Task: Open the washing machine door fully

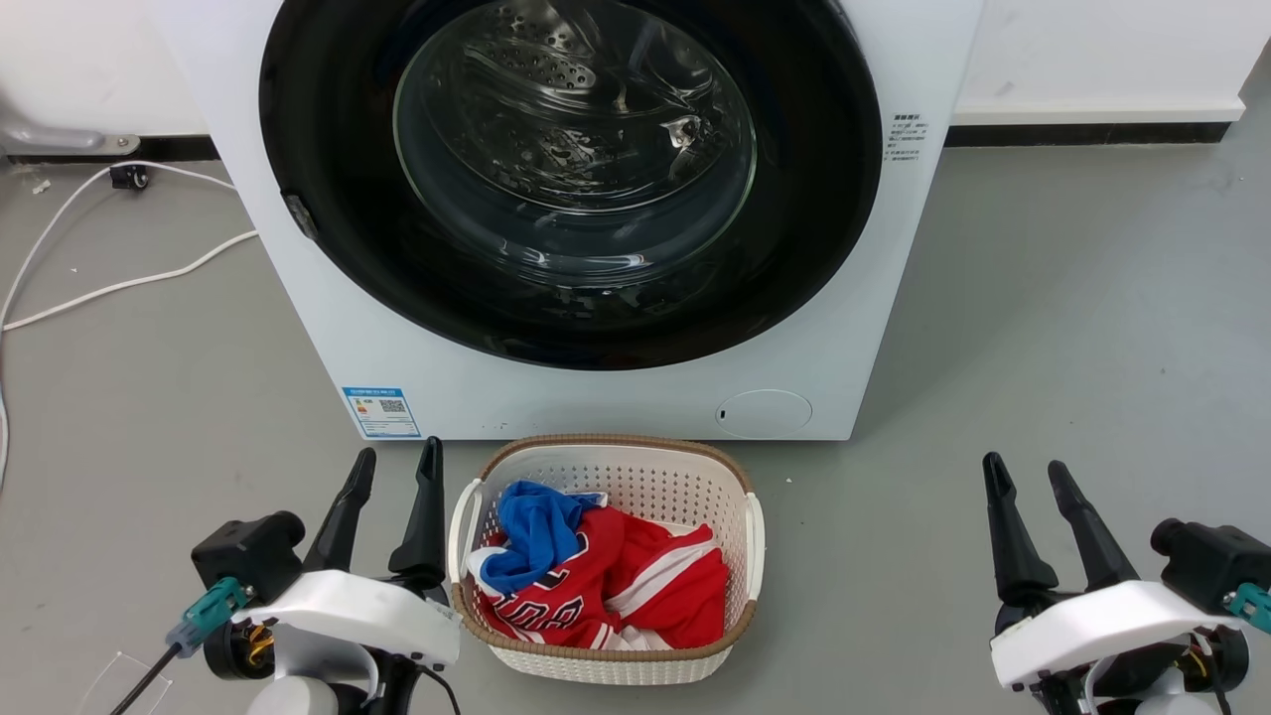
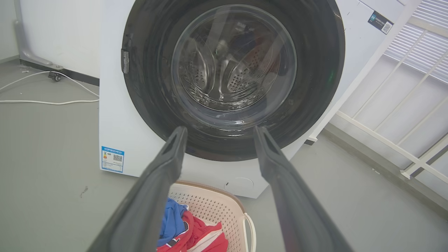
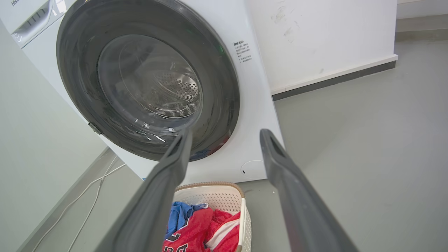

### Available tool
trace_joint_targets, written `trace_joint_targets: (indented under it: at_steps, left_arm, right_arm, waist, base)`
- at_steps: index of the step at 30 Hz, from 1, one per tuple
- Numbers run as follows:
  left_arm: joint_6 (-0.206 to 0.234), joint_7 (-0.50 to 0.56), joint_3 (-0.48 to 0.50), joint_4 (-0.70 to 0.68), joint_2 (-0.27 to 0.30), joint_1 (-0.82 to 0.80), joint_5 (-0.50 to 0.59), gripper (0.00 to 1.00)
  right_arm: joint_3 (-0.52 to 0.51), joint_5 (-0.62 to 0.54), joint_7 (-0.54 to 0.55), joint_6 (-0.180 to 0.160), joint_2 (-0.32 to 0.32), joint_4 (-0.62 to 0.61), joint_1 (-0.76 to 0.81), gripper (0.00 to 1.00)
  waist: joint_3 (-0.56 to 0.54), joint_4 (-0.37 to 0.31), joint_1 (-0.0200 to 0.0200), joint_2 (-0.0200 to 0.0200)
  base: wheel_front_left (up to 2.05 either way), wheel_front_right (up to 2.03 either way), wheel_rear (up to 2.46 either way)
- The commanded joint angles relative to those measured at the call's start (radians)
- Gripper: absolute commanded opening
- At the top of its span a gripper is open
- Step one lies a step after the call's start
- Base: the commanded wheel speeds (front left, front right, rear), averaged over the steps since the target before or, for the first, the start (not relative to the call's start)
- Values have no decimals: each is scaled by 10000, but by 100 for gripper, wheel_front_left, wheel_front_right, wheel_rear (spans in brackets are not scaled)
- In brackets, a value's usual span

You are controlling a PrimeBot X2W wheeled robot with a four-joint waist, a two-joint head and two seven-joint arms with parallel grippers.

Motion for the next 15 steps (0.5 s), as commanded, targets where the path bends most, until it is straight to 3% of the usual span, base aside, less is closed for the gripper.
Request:
trace_joint_targets:
  at_steps: [1,15]
  left_arm:
    - [36,-108,-52,-82,87,-205,265,100]
    - [113,-452,-452,129,206,-322,1644,100]
  right_arm:
    - [25,-298,-75,15,5,-162,22,100]
    - [35,-1799,-1,17,14,-336,177,100]
  waist:
    - [2,7,-1,-1]
    - [10,68,-1,-1]
  base:
    - [0,0,0]
    - [0,0,0]
